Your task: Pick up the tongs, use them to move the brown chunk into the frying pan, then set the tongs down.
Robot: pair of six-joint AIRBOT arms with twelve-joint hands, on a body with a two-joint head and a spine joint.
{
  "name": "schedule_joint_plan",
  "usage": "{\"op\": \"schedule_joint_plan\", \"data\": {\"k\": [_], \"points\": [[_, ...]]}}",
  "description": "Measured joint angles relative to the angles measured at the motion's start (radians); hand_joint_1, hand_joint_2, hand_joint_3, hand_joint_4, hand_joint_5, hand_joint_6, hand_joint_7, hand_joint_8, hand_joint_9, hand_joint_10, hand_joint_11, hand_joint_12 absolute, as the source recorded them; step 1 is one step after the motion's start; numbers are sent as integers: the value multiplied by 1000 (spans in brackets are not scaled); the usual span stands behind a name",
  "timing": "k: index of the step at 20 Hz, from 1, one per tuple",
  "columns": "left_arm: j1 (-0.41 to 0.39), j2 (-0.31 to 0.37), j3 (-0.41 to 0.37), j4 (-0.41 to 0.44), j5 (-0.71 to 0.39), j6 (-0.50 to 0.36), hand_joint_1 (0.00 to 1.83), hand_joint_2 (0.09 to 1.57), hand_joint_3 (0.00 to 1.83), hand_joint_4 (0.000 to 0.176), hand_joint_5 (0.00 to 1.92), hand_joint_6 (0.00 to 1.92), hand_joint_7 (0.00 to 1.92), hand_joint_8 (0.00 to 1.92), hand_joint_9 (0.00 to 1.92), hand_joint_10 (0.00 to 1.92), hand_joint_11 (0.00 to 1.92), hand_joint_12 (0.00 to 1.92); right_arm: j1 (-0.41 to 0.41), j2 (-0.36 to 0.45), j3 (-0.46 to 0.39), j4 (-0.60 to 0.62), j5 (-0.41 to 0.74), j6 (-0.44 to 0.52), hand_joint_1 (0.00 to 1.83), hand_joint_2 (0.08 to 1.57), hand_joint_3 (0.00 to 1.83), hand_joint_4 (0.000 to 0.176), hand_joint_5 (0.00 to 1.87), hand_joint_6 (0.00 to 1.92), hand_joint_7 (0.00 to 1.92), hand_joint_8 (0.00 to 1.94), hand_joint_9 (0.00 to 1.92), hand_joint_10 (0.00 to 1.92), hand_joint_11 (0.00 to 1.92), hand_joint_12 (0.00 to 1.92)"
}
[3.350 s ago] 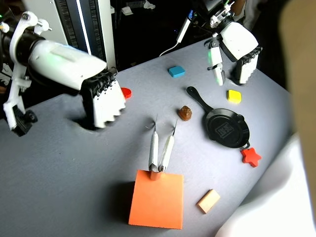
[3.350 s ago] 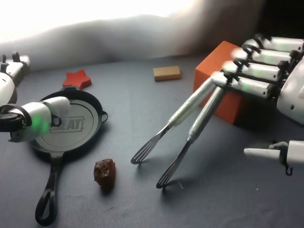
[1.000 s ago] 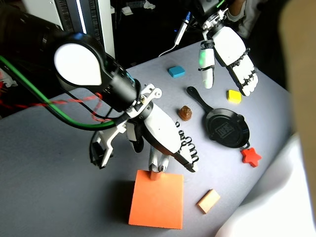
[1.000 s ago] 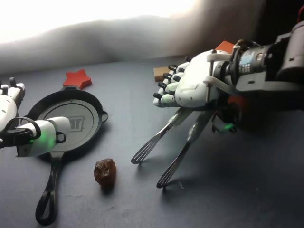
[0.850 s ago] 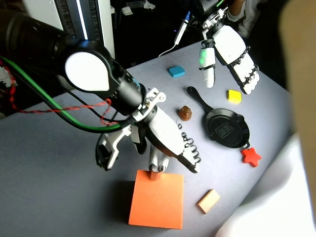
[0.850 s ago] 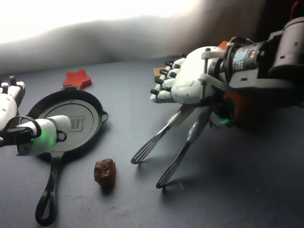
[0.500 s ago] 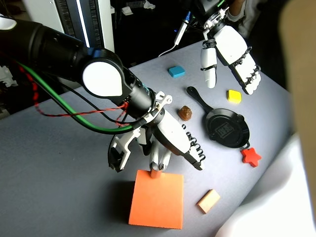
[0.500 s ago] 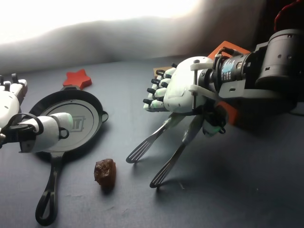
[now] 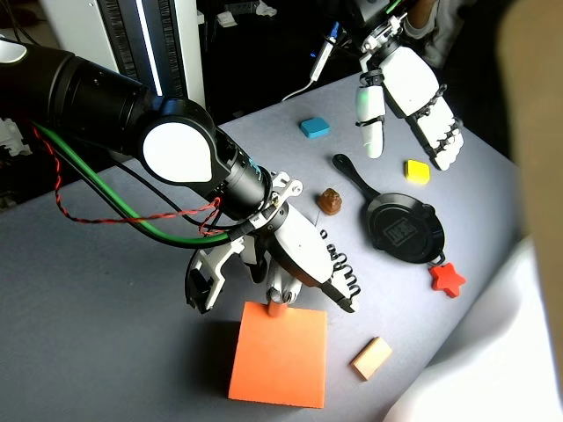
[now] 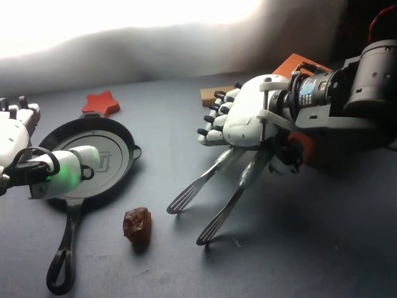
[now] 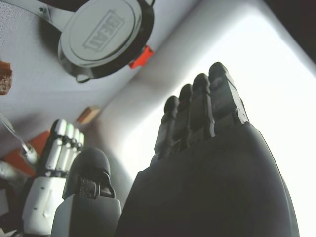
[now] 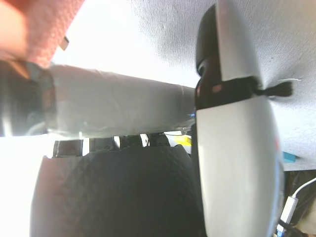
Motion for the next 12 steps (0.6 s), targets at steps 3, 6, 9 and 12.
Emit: {"op": "schedule_joint_plan", "data": {"k": [3, 6, 9, 12], "points": [[0, 0, 0, 0, -1, -3, 0, 1223, 0, 0, 0, 0, 11, 4, 0, 0, 14, 11, 0, 3, 0, 0, 0, 0, 1122, 1117, 7, 0, 558, 96, 621, 45, 530, 102, 0, 1296], [1, 0, 0, -1, -2, -4, 0, 1228, 1, 0, 0, 0, 24, 8, 10, 4, 27, 20, 0, 7, 0, 1, -1, 0, 1110, 1127, 8, 0, 707, 124, 762, 51, 664, 131, 105, 1376], [1, 0, 0, 0, -3, -4, 0, 1233, 3, 0, 0, 0, 1, 0, 0, 0, 1, 2, 0, 13, 0, 0, -5, -1, 1112, 1159, 16, 0, 805, 156, 886, 73, 798, 201, 266, 1416], [4, 0, 0, 0, -5, -7, 0, 1232, 1, 0, 0, 0, 11, 3, 0, 0, 16, 9, 18, 29, -21, 4, -15, 0, 1091, 1234, 14, 0, 734, 1296, 981, 72, 880, 308, 378, 1445]]}}
